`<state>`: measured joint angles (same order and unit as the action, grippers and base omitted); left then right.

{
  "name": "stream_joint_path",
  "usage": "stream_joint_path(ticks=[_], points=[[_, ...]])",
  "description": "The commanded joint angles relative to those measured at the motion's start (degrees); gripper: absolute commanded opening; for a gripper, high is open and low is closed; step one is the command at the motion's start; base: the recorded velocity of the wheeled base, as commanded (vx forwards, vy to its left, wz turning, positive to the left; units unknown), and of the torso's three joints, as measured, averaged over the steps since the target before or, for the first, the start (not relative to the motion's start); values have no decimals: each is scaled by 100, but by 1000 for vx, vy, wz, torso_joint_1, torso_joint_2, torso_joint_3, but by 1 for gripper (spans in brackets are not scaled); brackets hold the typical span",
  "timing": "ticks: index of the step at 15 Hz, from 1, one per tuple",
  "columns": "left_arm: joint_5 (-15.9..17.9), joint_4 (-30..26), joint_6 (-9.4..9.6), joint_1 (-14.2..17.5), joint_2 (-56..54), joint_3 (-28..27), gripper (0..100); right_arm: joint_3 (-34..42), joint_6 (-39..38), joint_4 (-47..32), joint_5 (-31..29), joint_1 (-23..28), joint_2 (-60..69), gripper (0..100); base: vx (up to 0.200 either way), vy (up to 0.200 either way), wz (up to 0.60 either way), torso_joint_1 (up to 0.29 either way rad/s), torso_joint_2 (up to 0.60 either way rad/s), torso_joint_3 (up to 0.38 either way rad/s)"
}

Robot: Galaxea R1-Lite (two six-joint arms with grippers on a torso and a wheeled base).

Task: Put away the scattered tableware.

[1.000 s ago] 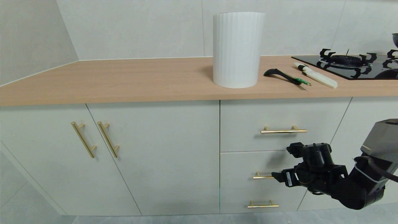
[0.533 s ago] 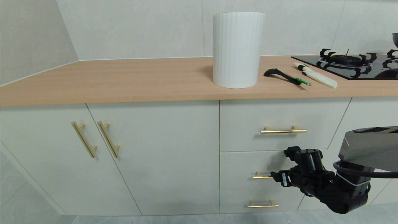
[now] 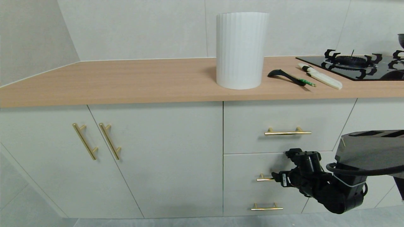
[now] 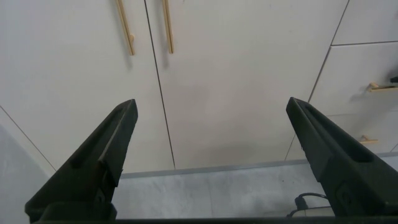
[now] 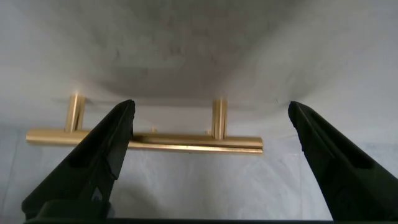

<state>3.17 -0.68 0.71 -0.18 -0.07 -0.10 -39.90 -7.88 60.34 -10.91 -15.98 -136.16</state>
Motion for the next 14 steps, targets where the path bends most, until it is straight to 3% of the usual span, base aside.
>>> stream_joint_path(ticks=[1,14], points=[[-1,-2,0,1,7,1,100,9,23,13,1,-1,-113,100,0,0,0,0,0,0],[-1,-2,0,1,7,1,100,176,172,-49,10,-1,-139,100,0,0,0,0,0,0]])
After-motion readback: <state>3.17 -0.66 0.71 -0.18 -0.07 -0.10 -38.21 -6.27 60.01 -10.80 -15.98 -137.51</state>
